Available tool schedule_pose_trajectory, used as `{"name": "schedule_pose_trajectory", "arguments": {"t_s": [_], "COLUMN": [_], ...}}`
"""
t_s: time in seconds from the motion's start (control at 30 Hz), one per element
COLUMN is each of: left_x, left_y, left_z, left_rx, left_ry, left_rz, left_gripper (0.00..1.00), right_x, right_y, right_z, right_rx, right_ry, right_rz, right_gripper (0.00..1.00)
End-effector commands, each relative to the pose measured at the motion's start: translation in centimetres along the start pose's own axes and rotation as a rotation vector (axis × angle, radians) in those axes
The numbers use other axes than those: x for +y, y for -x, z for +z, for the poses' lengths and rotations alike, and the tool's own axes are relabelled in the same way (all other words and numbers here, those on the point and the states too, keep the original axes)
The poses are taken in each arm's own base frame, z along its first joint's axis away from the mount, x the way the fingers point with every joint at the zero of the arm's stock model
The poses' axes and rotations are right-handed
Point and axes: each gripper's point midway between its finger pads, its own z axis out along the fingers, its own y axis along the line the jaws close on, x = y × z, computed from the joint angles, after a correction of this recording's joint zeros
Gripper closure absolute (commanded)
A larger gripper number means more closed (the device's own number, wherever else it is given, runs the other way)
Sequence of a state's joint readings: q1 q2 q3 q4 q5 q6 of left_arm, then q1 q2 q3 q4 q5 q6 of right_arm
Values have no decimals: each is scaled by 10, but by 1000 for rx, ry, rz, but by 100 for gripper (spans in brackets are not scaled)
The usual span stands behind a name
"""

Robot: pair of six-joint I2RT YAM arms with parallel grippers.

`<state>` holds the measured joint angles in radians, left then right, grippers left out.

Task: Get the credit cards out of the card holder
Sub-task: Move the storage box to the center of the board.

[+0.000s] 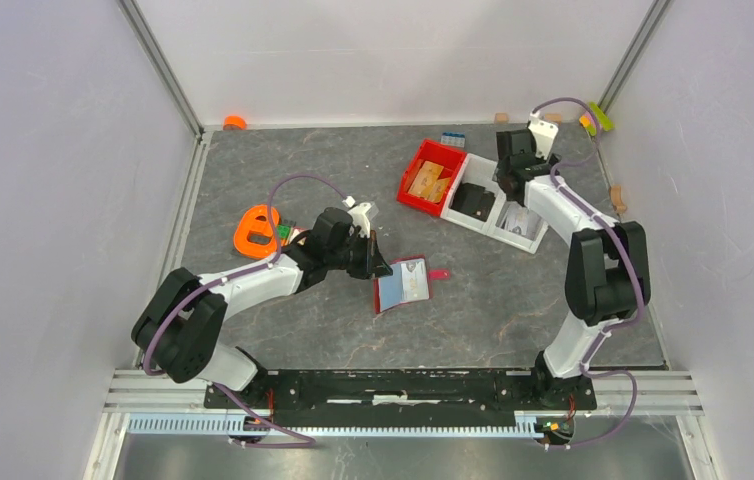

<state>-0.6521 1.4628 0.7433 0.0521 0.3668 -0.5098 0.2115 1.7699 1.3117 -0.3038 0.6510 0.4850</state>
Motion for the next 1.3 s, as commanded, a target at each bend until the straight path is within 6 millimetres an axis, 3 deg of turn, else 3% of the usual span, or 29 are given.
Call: {"name": "schedule_pose_trajectory", "arguments": {"t_s": [0.0, 0.07, 0.13, 0.23, 0.3, 0.33, 0.43, 0.53, 0.7, 0.8, 0.87, 1.1, 1.17, 1.27], "left_x": [-12, -12, -13, -13, -12, -12, -13, -14, -13, -11, -10, -6, -1, 8], "left_y": [20, 20, 20, 20, 20, 19, 20, 20, 20, 19, 18, 11, 9, 9], "left_z": [-2, -1, -1, -1, 0, 0, 0, 0, 1, 1, 2, 10, 13, 18], "left_rx": [-49, -48, -48, -46, -44, -42, -41, -39, -40, -37, -33, 11, 24, 33], "left_ry": [-28, -28, -29, -29, -29, -29, -30, -35, -30, -26, -25, -17, 7, 45], "left_rz": [63, 62, 62, 62, 62, 61, 62, 61, 61, 60, 60, 43, 35, 27], "left_gripper": [93, 93, 93, 93, 93, 93, 93, 93, 93, 93, 93, 93, 93, 92], "right_x": [12, 20, 43, 84, 102, 104, 93, 78, 74, 76, 74, 58, 55, 58], "right_y": [-7, -18, -36, -53, -54, -51, -43, -41, -47, -46, -41, -23, -27, -49], "right_z": [-2, 3, 8, 2, -6, -8, -7, 0, 2, -5, -13, -67, -88, -121], "right_rx": [19, 48, 90, 125, 117, 107, 82, 81, 108, 107, 90, -26, -58, -82], "right_ry": [79, 102, 197, 319, 337, 320, 271, 233, 263, 299, 307, 363, 395, 491], "right_rz": [29, 29, 20, -13, -55, -58, -50, -63, -53, -38, -30, -38, -68, -125], "right_gripper": [21, 22, 27, 36, 49, 61, 80, 88, 76, 49, 42, 13, 6, 5]}}
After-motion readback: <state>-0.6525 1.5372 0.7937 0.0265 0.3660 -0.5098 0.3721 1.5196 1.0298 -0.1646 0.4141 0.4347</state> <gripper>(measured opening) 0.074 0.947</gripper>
